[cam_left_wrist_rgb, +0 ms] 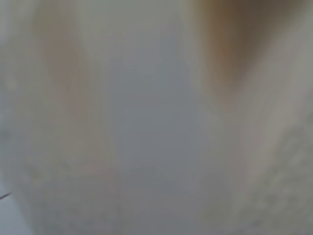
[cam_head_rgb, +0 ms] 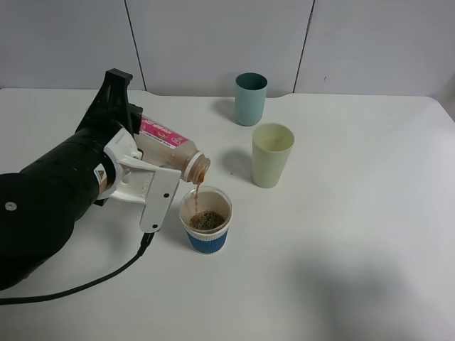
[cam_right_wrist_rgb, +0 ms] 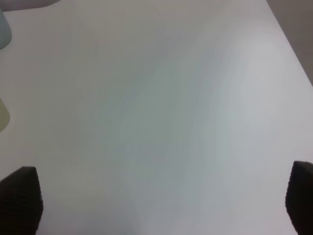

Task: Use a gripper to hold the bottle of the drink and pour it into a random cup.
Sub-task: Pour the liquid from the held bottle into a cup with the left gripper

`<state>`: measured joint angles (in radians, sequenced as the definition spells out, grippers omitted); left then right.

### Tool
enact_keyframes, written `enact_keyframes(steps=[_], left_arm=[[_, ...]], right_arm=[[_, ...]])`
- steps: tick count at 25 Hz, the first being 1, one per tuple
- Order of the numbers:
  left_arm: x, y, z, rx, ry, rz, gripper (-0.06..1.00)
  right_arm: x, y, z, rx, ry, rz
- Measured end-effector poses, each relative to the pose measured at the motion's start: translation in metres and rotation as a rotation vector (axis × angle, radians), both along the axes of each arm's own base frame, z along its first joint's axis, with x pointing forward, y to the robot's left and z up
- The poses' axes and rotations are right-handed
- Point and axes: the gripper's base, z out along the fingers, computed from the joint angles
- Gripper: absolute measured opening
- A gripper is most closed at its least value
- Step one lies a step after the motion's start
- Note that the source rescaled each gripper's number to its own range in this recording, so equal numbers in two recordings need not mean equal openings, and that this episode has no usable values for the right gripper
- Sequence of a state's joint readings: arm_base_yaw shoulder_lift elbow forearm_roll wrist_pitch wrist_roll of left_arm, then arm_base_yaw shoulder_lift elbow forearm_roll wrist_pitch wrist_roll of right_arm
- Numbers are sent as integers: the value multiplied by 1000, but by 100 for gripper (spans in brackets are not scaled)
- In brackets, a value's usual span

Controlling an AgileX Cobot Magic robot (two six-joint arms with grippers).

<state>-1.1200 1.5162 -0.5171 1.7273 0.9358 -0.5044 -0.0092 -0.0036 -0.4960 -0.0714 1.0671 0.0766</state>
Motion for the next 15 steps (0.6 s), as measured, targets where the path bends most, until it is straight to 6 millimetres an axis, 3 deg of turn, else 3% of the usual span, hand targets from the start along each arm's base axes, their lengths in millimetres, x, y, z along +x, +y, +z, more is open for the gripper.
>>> enact_keyframes(steps=[15], left_arm=[[0, 0, 1, 4, -12, 1, 0]], right_arm=[[0, 0, 0, 0, 0, 0]])
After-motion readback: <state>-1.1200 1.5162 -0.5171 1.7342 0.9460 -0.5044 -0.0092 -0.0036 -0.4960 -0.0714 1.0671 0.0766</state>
